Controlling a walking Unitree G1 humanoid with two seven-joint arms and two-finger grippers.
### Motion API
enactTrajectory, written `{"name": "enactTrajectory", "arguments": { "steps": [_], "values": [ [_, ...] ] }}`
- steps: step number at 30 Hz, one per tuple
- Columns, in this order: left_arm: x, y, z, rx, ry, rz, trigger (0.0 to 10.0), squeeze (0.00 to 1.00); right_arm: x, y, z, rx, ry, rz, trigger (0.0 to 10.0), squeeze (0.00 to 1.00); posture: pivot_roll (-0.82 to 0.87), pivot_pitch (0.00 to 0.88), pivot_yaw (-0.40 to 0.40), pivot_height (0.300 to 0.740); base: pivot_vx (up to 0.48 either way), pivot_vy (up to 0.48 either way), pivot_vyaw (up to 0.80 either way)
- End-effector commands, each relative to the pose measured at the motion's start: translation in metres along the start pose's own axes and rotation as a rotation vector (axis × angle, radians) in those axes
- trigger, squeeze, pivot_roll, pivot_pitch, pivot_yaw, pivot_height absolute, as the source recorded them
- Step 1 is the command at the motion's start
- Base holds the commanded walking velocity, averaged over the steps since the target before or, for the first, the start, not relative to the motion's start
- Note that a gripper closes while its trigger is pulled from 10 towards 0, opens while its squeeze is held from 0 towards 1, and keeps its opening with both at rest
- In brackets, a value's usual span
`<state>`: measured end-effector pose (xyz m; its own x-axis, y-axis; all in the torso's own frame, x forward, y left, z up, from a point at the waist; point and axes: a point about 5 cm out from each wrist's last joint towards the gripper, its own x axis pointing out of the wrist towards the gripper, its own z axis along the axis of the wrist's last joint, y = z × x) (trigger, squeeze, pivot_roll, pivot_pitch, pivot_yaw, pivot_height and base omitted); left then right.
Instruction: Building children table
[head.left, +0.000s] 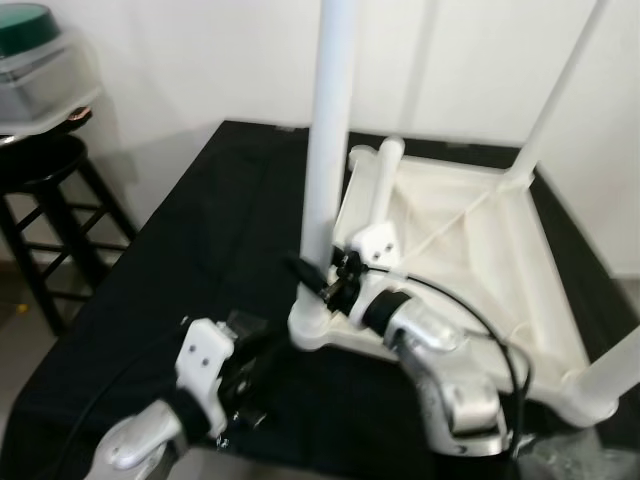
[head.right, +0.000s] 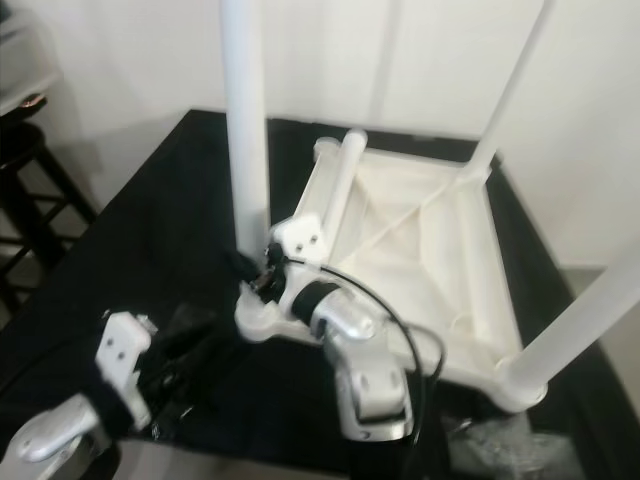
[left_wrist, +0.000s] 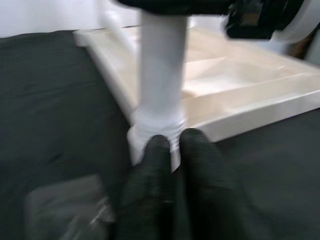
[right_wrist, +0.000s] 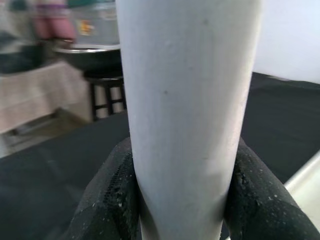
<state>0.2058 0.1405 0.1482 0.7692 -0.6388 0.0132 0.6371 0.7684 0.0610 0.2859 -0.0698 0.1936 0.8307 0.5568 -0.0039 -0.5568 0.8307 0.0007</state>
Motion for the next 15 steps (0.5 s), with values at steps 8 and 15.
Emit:
{"name": "enactTrajectory", "arguments": {
  "steps": [8,15],
  "values": [
    [0.001,0.003,-0.005,0.034,0.034,0.027,0.0,0.00,0.009,-0.012,-0.032,0.049,0.163,-0.154,3.0,0.00,0.04,0.115,-0.037,0.740,0.000,0.000,0.00],
    [0.004,0.002,-0.007,0.030,0.041,-0.002,0.0,0.00,0.016,-0.012,0.018,0.044,-0.029,0.375,10.0,1.00,0.04,0.092,-0.024,0.740,0.000,0.000,0.00]
  ]
}}
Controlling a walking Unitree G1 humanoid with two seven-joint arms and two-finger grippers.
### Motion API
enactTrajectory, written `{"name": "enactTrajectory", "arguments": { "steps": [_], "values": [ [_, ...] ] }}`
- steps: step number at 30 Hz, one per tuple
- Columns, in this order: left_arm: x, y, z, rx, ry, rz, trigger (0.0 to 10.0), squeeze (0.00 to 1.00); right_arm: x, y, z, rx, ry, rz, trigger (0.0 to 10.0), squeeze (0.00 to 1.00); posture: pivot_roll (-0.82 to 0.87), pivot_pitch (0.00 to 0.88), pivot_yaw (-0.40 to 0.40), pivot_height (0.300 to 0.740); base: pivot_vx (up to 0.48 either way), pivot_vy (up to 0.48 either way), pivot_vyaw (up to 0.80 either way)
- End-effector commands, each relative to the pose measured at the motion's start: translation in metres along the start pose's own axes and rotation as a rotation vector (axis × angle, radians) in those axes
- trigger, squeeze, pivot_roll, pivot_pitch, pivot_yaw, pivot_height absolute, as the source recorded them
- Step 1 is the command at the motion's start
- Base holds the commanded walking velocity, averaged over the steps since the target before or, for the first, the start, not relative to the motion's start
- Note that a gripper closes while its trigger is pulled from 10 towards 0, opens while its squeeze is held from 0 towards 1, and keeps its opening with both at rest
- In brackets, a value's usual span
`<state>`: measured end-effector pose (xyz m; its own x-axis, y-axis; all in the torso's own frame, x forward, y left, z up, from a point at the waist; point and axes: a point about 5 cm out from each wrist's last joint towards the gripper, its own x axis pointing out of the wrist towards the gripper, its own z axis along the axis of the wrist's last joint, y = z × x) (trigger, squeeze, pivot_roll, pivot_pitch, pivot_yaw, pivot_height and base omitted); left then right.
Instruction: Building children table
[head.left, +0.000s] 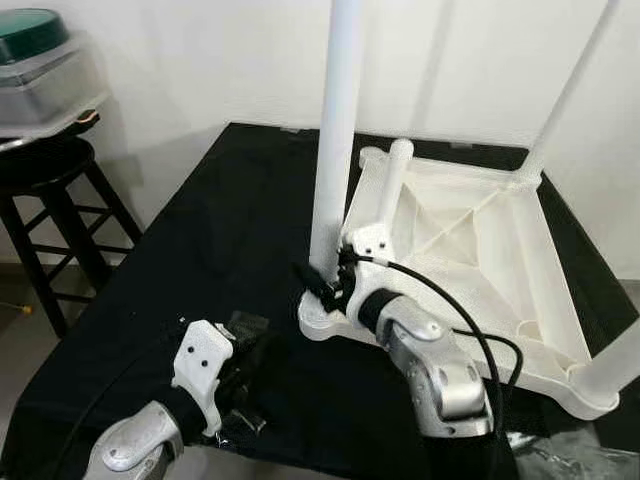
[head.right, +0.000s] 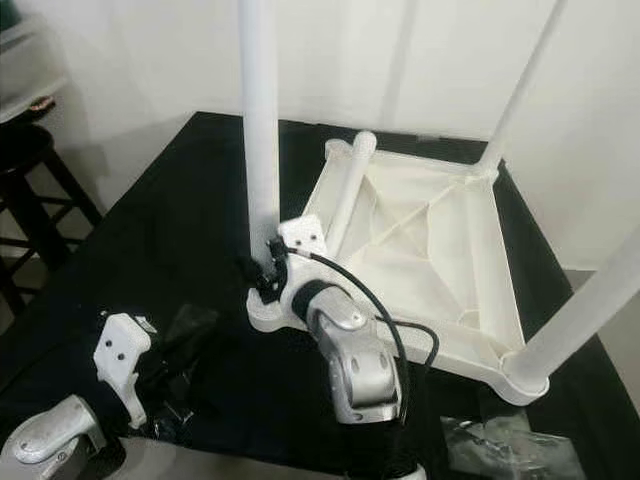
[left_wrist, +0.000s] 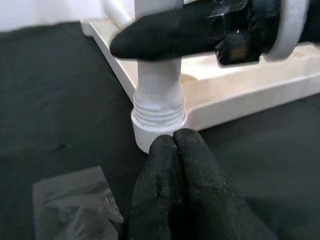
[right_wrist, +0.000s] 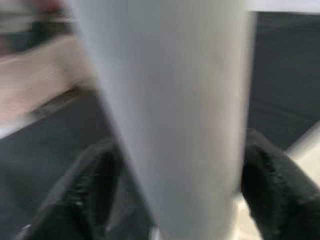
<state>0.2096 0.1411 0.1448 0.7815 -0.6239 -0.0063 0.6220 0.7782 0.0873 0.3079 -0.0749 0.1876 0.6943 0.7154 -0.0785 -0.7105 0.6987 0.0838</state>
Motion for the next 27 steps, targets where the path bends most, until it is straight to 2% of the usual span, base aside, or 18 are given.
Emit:
{"name": "enactTrajectory", "arguments": {
  "steps": [1,2,3,4,5,7,10,13,15,18,19,20,22,23,25,27],
  "values": [
    [0.002,-0.001,-0.003,0.000,0.016,-0.034,0.0,0.00,-0.003,0.003,0.030,-0.088,-0.110,0.258,10.0,0.99,0.04,0.090,-0.023,0.740,0.000,0.000,0.00],
    [0.002,-0.001,-0.003,0.000,0.016,-0.034,0.0,0.00,-0.003,0.003,0.030,-0.088,-0.110,0.258,10.0,0.99,0.04,0.090,-0.023,0.740,0.000,0.000,0.00],
    [0.002,-0.002,-0.003,-0.002,0.013,-0.041,0.6,0.00,-0.006,-0.003,0.034,-0.164,-0.111,0.321,10.0,0.00,0.05,0.082,-0.024,0.740,0.000,0.000,0.00],
    [0.003,-0.002,-0.003,-0.011,0.010,-0.043,10.0,0.00,-0.007,-0.010,0.034,-0.188,-0.083,0.390,10.0,0.00,0.05,0.078,-0.023,0.740,0.000,0.000,0.00],
    [0.003,-0.002,-0.003,-0.011,0.010,-0.043,10.0,0.00,-0.007,-0.010,0.034,-0.188,-0.083,0.390,10.0,0.00,0.05,0.078,-0.023,0.740,0.000,0.000,0.00],
    [0.003,-0.002,-0.004,-0.020,0.009,-0.063,10.0,0.00,-0.005,-0.024,0.033,-0.215,-0.029,0.508,10.0,0.00,0.05,0.071,-0.024,0.740,0.000,0.000,0.00],
    [0.003,0.000,-0.004,-0.008,0.012,-0.086,10.0,0.00,-0.001,-0.030,0.033,-0.189,-0.003,0.584,10.0,0.00,0.07,0.064,-0.031,0.740,0.000,0.000,0.00],
    [0.004,0.002,-0.005,0.000,0.016,-0.083,10.0,0.00,0.004,-0.034,0.035,-0.185,0.011,0.602,10.0,0.00,0.08,0.062,-0.035,0.740,0.000,0.000,0.00],
    [0.005,0.004,-0.008,0.001,0.018,-0.088,10.0,0.00,0.014,-0.040,0.039,-0.178,0.034,0.619,10.0,0.00,0.08,0.059,-0.037,0.740,0.000,0.000,0.00],
    [0.006,0.002,-0.008,0.001,0.016,-0.092,10.0,0.00,0.018,-0.044,0.040,-0.175,0.044,0.623,10.0,0.00,0.10,0.061,-0.047,0.740,0.000,0.000,0.00],
    [0.007,0.001,-0.009,0.001,0.014,-0.094,10.0,0.00,0.019,-0.047,0.040,-0.172,0.048,0.636,7.7,0.00,0.10,0.061,-0.048,0.740,0.000,0.000,0.00],
    [0.008,-0.001,-0.009,-0.002,0.011,-0.087,10.0,0.00,0.020,-0.050,0.039,-0.161,0.051,0.649,1.5,0.00,0.10,0.061,-0.053,0.740,0.000,0.000,0.00],
    [0.008,-0.001,-0.009,-0.002,0.011,-0.087,10.0,0.00,0.020,-0.050,0.039,-0.161,0.051,0.649,1.5,0.00,0.10,0.061,-0.053,0.740,0.000,0.000,0.00],
    [0.008,-0.001,-0.009,-0.002,0.010,-0.083,10.0,0.00,0.020,-0.050,0.038,-0.154,0.053,0.658,0.0,0.00,0.10,0.063,-0.054,0.740,0.000,0.000,0.00],
    [0.009,-0.002,-0.009,0.000,0.004,-0.074,10.0,0.00,0.016,-0.050,0.029,-0.151,0.102,0.741,0.0,0.00,0.10,0.070,-0.060,0.740,0.000,0.000,0.00],
    [0.009,-0.002,-0.009,0.000,0.004,-0.074,10.0,0.00,0.016,-0.050,0.029,-0.151,0.102,0.741,0.0,0.00,0.10,0.070,-0.060,0.740,0.000,0.000,0.00]
  ]
}}
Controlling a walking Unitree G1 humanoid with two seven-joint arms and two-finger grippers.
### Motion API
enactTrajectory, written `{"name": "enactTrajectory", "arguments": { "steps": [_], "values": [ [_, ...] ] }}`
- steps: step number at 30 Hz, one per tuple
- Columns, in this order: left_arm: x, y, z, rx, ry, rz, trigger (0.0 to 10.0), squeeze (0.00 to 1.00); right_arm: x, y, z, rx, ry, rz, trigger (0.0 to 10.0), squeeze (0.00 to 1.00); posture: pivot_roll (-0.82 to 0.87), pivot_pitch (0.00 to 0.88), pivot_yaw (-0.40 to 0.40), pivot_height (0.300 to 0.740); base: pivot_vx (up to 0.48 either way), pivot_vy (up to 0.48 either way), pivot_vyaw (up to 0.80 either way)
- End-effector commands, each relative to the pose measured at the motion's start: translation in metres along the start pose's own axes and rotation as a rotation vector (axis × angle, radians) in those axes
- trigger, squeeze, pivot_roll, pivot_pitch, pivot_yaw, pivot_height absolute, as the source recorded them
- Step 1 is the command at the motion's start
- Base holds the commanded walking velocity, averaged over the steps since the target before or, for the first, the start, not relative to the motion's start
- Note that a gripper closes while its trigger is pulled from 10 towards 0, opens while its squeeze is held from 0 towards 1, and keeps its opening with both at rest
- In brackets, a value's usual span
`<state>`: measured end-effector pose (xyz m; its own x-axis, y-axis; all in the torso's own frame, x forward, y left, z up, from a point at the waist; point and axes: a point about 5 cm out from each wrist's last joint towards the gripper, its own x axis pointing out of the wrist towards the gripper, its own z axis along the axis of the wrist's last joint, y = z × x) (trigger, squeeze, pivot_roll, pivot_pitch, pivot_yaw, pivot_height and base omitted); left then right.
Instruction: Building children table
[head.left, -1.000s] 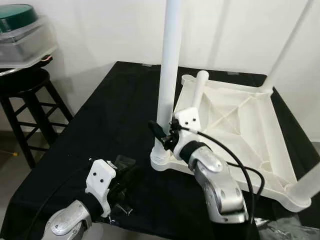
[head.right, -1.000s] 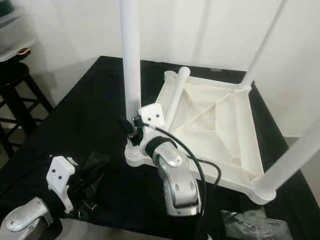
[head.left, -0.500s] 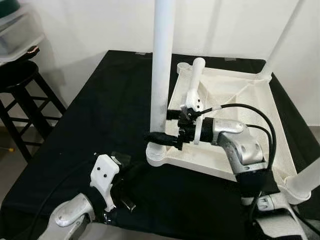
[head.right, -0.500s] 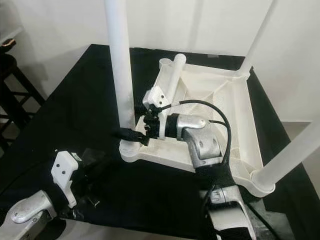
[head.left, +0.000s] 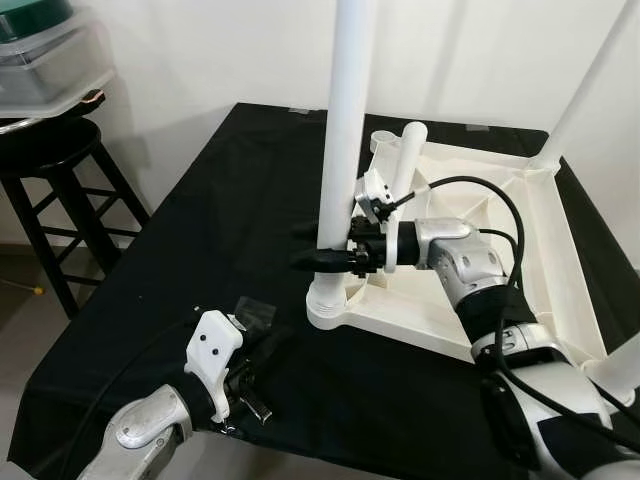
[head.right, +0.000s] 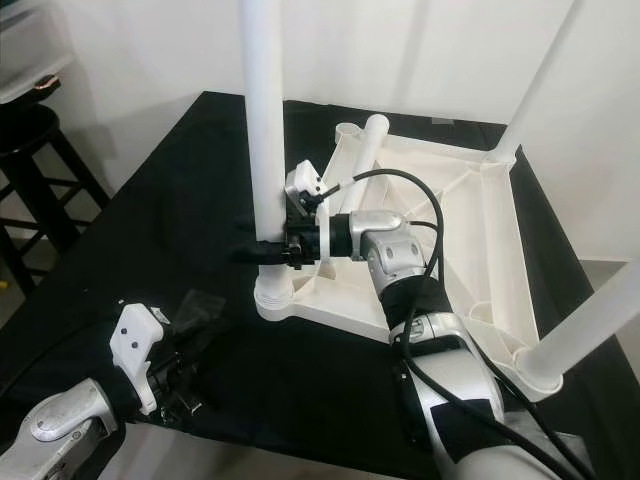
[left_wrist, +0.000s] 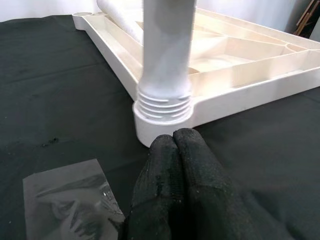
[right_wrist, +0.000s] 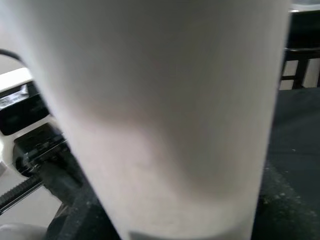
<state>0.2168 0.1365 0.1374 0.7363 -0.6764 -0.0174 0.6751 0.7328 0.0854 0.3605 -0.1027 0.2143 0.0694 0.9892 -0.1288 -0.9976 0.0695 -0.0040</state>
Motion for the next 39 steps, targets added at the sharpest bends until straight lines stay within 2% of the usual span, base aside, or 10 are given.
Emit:
{"name": "enactTrajectory", "arguments": {
  "steps": [1,12,16,18,29,30,31,36,37,39],
  "values": [
    [0.001,-0.002,-0.002,-0.002,-0.003,-0.002,10.0,0.00,0.004,0.003,-0.005,0.013,0.032,0.066,0.0,0.00,0.09,0.074,-0.064,0.740,0.000,0.000,0.00],
    [0.006,-0.004,-0.002,-0.002,-0.006,0.019,10.0,0.00,-0.010,0.001,-0.001,-0.130,0.070,-0.123,0.0,0.00,0.06,0.092,-0.076,0.740,0.000,0.000,0.00],
    [0.006,-0.002,-0.002,0.002,-0.001,0.025,10.0,0.00,-0.006,0.002,0.003,-0.056,-0.015,-0.484,0.0,0.00,0.02,0.107,-0.074,0.740,0.000,0.000,0.00],
    [0.007,0.002,-0.001,0.000,0.001,0.024,10.0,0.00,0.009,0.035,-0.036,0.144,-0.021,-0.977,0.0,0.00,0.00,0.118,-0.036,0.740,0.000,0.000,0.00],
    [0.011,0.008,-0.002,-0.003,0.010,0.019,10.0,0.00,0.030,0.062,-0.058,0.156,0.039,-0.985,0.0,0.00,0.01,0.090,-0.041,0.740,0.000,0.000,0.00],
    [0.011,0.009,-0.003,-0.007,0.011,0.027,10.0,0.00,0.032,0.058,-0.055,0.132,0.040,-0.963,4.4,0.00,0.01,0.091,-0.039,0.740,0.000,0.000,0.00],
    [0.011,0.010,-0.003,-0.006,0.010,0.039,10.0,0.00,0.035,0.057,-0.051,0.138,0.026,-0.924,10.0,1.00,0.01,0.090,-0.038,0.740,0.000,0.000,0.00],
    [0.011,0.011,-0.003,-0.006,0.009,0.045,10.0,0.00,0.038,0.056,-0.045,0.145,-0.002,-0.859,10.0,1.00,0.01,0.088,-0.039,0.740,0.000,0.000,0.00],
    [0.012,0.011,-0.004,-0.012,0.010,0.044,10.0,0.00,0.039,0.056,-0.015,0.026,-0.108,-0.529,10.0,1.00,0.01,0.081,-0.039,0.740,0.000,0.000,0.00],
    [0.013,0.010,-0.004,-0.013,0.011,0.041,10.0,0.00,0.035,0.057,-0.005,-0.037,-0.123,-0.420,10.0,1.00,0.01,0.079,-0.038,0.740,0.000,0.000,0.00]
  ]
}}
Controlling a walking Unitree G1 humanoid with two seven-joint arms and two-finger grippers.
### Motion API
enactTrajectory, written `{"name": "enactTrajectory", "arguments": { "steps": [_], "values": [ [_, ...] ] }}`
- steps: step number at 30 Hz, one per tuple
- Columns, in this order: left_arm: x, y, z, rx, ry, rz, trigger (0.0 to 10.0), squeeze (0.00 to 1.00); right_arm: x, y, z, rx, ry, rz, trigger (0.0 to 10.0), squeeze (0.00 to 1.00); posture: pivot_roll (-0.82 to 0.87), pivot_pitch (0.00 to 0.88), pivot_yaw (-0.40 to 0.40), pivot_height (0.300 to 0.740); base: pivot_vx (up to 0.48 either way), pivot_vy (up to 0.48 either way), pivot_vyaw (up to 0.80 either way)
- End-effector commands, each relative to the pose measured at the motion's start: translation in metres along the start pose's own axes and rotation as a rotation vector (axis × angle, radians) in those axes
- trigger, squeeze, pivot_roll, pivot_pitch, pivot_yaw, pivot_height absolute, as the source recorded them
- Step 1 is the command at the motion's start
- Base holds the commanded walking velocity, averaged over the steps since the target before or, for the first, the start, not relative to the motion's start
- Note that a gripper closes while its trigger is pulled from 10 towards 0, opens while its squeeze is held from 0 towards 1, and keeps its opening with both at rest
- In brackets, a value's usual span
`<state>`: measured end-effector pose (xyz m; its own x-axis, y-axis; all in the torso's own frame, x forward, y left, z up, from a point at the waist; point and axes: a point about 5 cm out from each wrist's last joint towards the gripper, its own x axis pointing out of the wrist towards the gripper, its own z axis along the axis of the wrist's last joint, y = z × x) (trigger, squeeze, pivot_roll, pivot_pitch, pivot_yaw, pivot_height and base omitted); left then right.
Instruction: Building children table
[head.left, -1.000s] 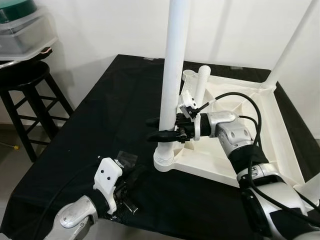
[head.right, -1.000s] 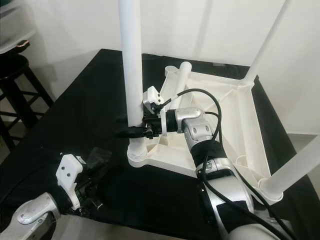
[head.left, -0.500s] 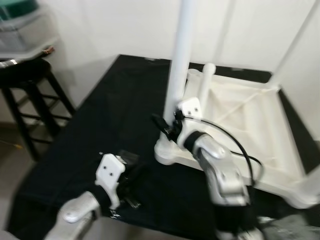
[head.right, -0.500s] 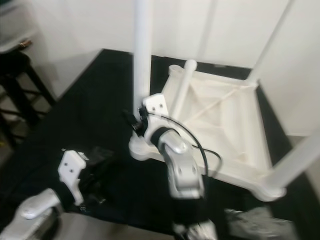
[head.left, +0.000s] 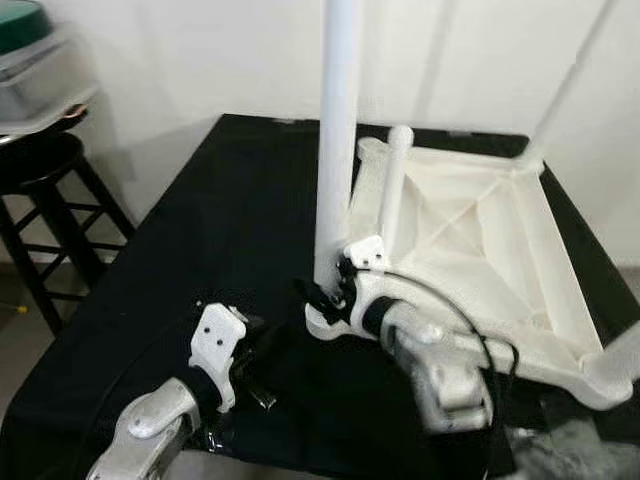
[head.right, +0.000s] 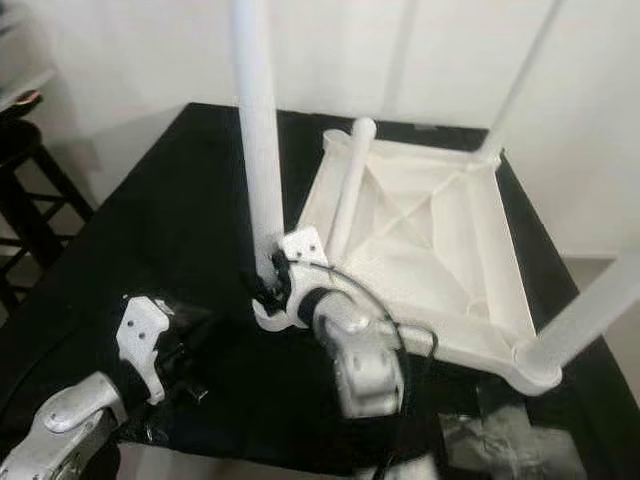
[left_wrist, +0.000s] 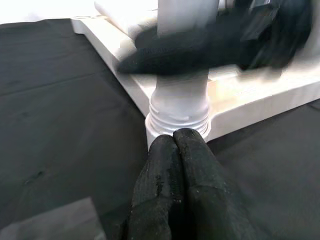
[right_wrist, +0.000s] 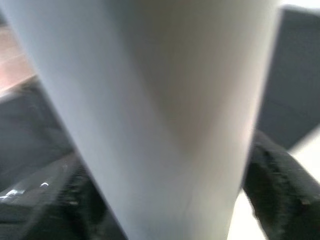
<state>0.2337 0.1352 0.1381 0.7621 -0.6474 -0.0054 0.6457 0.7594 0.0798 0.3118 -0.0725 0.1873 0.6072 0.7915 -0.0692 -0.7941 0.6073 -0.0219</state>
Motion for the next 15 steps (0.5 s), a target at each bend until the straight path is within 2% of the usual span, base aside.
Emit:
{"name": "enactTrajectory", "arguments": {
  "steps": [1,2,3,5,7,11,14,15],
  "values": [
    [0.000,0.000,-0.004,-0.008,0.020,0.001,10.0,0.00,-0.001,0.008,0.023,-0.082,-0.098,0.219,10.0,1.00,0.01,0.079,-0.038,0.740,0.000,0.000,0.00],
    [0.001,0.000,-0.005,-0.009,0.021,-0.001,10.0,0.00,-0.003,0.003,0.026,-0.122,-0.085,0.301,10.0,0.00,0.01,0.073,-0.042,0.740,0.000,0.000,0.00],
    [0.001,0.000,-0.005,-0.009,0.021,-0.001,10.0,0.00,-0.003,0.003,0.026,-0.122,-0.085,0.301,10.0,0.00,0.01,0.073,-0.042,0.740,0.000,0.000,0.00],
    [0.002,-0.001,-0.006,-0.010,0.022,-0.003,10.0,0.00,-0.004,-0.010,0.029,-0.146,-0.061,0.406,10.0,0.00,0.02,0.067,-0.048,0.740,0.000,0.000,0.00],
    [0.003,-0.001,-0.006,-0.011,0.022,-0.003,10.0,0.00,-0.003,-0.015,0.031,-0.144,-0.055,0.437,10.0,0.00,0.02,0.067,-0.048,0.740,0.000,0.000,0.00],
    [0.005,-0.001,-0.007,-0.009,0.022,0.004,10.0,0.00,0.012,-0.039,0.035,-0.124,-0.043,0.443,10.0,0.00,0.04,0.056,-0.061,0.740,0.000,0.000,0.00],
    [0.005,-0.001,-0.007,-0.008,0.022,0.006,10.0,0.00,0.014,-0.043,0.036,-0.110,-0.047,0.436,10.0,0.00,0.04,0.056,-0.061,0.740,0.000,0.000,0.00],
    [0.005,-0.001,-0.007,-0.008,0.022,0.008,10.0,0.00,0.015,-0.047,0.036,-0.104,-0.042,0.435,1.7,0.00,0.04,0.057,-0.060,0.740,0.000,0.000,0.00]
  ]
}}
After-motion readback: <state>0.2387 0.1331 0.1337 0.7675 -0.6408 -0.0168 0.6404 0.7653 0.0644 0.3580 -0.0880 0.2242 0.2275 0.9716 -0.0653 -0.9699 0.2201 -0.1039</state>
